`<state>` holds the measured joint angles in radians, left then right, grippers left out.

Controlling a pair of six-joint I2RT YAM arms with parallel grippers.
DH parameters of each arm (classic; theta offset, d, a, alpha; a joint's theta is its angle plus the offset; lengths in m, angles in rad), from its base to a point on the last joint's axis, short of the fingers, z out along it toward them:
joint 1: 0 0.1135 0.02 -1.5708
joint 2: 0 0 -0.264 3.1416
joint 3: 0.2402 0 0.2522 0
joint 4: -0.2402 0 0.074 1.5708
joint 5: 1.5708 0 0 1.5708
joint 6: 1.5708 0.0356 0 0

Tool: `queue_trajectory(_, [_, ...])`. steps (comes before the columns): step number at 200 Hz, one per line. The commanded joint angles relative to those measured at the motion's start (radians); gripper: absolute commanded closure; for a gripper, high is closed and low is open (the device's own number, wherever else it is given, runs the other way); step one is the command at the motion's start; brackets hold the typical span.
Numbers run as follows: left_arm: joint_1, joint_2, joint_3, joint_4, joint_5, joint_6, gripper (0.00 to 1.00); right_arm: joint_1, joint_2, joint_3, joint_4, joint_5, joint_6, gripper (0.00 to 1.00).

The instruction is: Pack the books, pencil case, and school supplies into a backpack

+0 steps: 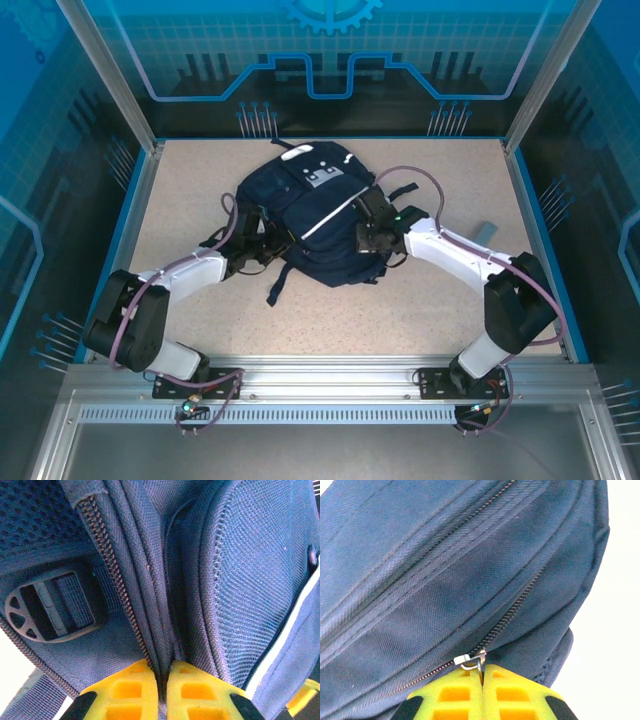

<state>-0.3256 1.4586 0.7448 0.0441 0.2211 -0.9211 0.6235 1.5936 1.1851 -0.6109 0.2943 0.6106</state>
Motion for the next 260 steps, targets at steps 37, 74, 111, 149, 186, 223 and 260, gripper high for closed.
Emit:
queue_trajectory(37, [0.115,-0.191,0.030,-0.395,-0.248,0.163,0.43,0.160,0.119,0.105,0.065,-0.210,-0.101,1.00])
queue_trajectory(74, [0.133,-0.353,-0.009,-0.508,-0.266,0.102,0.30,0.231,0.239,0.212,0.141,-0.352,-0.055,1.00])
queue_trajectory(111, [0.131,-0.465,-0.122,-0.411,-0.088,-0.082,0.32,0.279,0.328,0.346,0.149,-0.403,-0.042,1.00])
queue_trajectory(149, [0.131,-0.463,-0.163,-0.300,-0.028,-0.170,0.40,0.294,0.364,0.398,0.138,-0.414,-0.030,1.00])
queue_trajectory(186, [0.131,-0.397,-0.159,-0.205,-0.001,-0.208,0.46,0.301,0.358,0.390,0.132,-0.411,-0.027,1.00])
queue_trajectory(223, [0.128,-0.316,-0.147,-0.105,0.028,-0.240,0.50,0.303,0.348,0.383,0.128,-0.407,-0.028,1.00])
queue_trajectory(260, [0.120,-0.251,-0.145,-0.020,0.027,-0.279,0.55,0.308,0.342,0.395,0.090,-0.356,-0.050,1.00])
